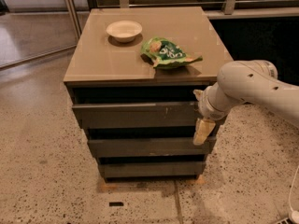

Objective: Open top drawer

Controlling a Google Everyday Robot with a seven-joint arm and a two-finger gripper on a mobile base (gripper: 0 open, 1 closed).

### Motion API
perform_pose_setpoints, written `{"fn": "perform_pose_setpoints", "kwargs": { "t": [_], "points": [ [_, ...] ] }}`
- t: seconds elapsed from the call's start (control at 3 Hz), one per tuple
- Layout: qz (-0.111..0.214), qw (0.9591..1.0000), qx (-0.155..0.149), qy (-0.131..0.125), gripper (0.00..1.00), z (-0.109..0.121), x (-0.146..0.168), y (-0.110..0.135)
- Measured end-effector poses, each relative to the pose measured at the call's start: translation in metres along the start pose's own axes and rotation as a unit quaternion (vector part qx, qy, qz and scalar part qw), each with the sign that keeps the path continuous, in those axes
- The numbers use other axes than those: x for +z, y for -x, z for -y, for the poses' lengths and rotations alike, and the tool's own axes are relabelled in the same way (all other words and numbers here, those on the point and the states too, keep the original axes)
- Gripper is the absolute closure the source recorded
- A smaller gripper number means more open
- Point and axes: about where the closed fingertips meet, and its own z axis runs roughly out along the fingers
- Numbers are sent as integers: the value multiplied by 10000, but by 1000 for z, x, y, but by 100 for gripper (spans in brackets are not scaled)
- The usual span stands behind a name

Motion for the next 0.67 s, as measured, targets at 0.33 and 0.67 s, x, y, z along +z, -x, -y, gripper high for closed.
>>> {"fn": "perform_pose_setpoints", "kwargs": {
  "t": [0.33,0.67],
  "points": [
    [92,9999,-35,-104,0,16,16,-3],
    [132,9998,-41,-106,0,32,33,-5]
  ]
}}
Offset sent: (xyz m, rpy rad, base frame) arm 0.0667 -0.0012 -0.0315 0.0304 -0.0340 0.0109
